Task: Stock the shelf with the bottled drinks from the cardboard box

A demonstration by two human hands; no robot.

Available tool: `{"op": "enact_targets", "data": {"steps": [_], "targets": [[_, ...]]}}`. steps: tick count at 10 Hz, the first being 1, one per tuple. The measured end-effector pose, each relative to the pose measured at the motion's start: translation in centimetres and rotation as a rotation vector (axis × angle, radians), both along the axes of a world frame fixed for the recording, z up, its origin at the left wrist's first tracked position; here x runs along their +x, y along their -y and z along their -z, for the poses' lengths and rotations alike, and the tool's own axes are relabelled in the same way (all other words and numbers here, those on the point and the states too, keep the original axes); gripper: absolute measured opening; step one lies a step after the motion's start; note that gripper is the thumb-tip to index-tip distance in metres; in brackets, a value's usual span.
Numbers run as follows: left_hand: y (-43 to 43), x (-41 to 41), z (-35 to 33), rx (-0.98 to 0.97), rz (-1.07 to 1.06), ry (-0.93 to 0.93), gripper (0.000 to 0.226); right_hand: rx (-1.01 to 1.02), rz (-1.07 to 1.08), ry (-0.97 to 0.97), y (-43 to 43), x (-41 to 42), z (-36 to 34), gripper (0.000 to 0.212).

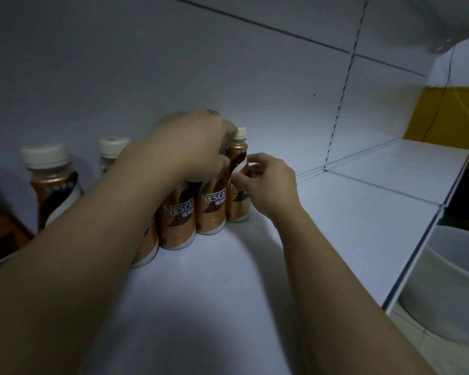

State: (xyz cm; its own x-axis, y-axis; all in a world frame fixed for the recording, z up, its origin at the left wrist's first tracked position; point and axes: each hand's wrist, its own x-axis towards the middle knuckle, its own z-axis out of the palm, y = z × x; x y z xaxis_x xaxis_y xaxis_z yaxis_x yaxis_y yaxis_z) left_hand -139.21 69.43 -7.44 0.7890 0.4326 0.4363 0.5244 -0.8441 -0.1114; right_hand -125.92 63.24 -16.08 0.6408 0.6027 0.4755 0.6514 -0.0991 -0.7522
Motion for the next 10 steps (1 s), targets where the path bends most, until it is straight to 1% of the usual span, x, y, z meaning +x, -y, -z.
{"op": "enact_targets", "data": {"steps": [1, 2, 3, 4, 5, 6, 7, 8, 9, 10], "targets": [[0.0, -0.1, -0.2, 0.114, -0.083, 0.082, 0.046, 0.011, -0.013, -0.049, 0.1, 0.1, 0.0, 0.043], [-0.2, -0.2, -0.1, 0.077, -0.123, 0.130, 0.041, 0.031, -0.028, -0.118, 0.2, 0.2, 0.2, 0.044], [0.0, 0.0, 0.3, 0.056, -0.134, 0.151, 0.040, 0.046, -0.039, -0.173, 0.3, 0.2, 0.3, 0.043], [0.7, -0.3, 0.6, 0.084, -0.135, 0.182, 0.042, 0.046, -0.022, -0.200, 0.4, -0.1, 0.1, 0.043], [1.4, -1.1, 1.9, 0.167, -0.126, 0.150, 0.052, 0.030, -0.001, -0.197, 0.6, -0.5, -0.2, 0.043], [2.3, -2.3, 3.0, 0.214, -0.125, 0.125, 0.066, -0.113, 0.005, -0.133, 1.6, -1.4, 0.7, 0.050], [3.3, -4.1, 3.2, 0.208, -0.096, 0.160, 0.065, -0.205, 0.052, -0.134, 3.3, -2.6, 1.4, 0.073], [4.8, -6.2, 3.2, 0.139, -0.039, 0.182, 0.062, -0.227, 0.054, 0.041, 5.2, -4.6, -0.4, 0.076], [6.1, -8.5, 2.9, 0.040, -0.028, 0.184, 0.059, -0.269, -0.021, 0.216, 6.5, -6.8, -2.9, 0.078], [7.0, -11.6, 2.3, 0.015, -0.065, 0.179, 0.053, -0.262, -0.081, 0.332, 8.0, -9.1, -5.1, 0.081]]}}
